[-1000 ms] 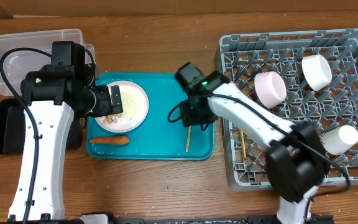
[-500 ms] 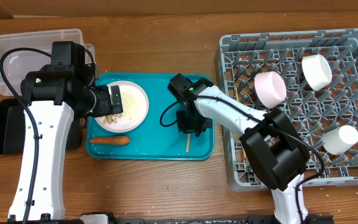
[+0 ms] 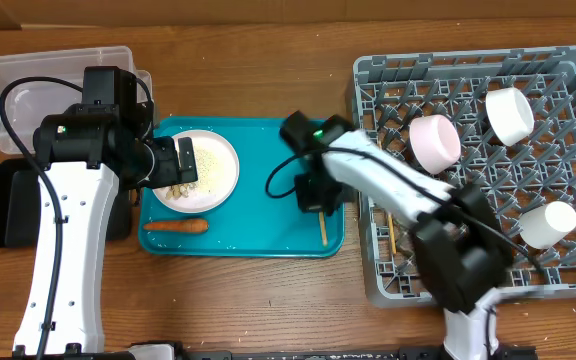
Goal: Sort waste into correct bins and load items into the dishwasher
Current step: 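Lay the chopsticks along the rack's left side and open the right gripper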
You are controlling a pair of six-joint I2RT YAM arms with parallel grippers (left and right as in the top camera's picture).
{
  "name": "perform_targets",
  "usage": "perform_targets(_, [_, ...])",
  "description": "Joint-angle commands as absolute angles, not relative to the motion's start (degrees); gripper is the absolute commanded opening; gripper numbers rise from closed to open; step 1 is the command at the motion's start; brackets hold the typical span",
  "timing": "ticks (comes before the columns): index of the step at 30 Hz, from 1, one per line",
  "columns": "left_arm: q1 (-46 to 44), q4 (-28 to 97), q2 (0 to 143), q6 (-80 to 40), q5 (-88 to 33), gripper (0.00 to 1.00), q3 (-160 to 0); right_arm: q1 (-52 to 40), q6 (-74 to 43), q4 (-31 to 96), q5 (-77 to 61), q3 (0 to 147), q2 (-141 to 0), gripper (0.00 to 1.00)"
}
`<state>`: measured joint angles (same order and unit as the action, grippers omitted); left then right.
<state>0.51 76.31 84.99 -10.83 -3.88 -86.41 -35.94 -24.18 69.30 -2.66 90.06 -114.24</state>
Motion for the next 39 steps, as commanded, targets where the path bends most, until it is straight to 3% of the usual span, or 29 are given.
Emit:
perform_targets(1, [0.71, 76.25, 85.01, -11.84, -4.10, 1.00, -87.11, -33.19, -18.50, 70.89, -0.45, 93.08, -102.65, 0.04])
perform_targets(9, [0.67, 76.34, 85.01, -11.86, -4.10, 1.00, -87.09, -23.99, -14.24, 81.67, 6.42, 91.85, -97.62, 0.04])
perform_targets(19, [0.62, 76.23, 85.25, -12.10, -4.51, 1.00, -87.05, -20.23, -11.90, 73.71, 1.78, 77.25, -97.73, 0.04])
perform_targets(26, [0.27, 76.29, 85.91, -12.10, -4.56, 1.00, -87.02, -20.27, -11.90, 72.07, 1.17, 76.47, -97.71, 0.05])
perform_targets(28, [0.32, 76.29, 85.95, -12.08, -4.51, 1.00, -87.00, -20.27, -11.68, 72.07, 1.17, 76.47, -97.71, 0.11])
perform_targets(29, [0.32, 76.25, 85.95, -12.08, -4.51, 1.00, -87.00, -20.27, -11.70, 72.07, 1.19, 76.47, -97.71, 0.25])
perform_targets(30, [0.27, 76.20, 85.95, -12.10, -4.56, 1.00, -87.00, -20.27, -11.70, 72.10, 1.19, 76.47, -97.71, 0.32])
perform_targets(39, [0.19, 76.20, 85.97, -12.08, -4.56, 1.00, -87.00, -20.05, -12.23, 72.03, 1.19, 77.10, -94.45, 0.37])
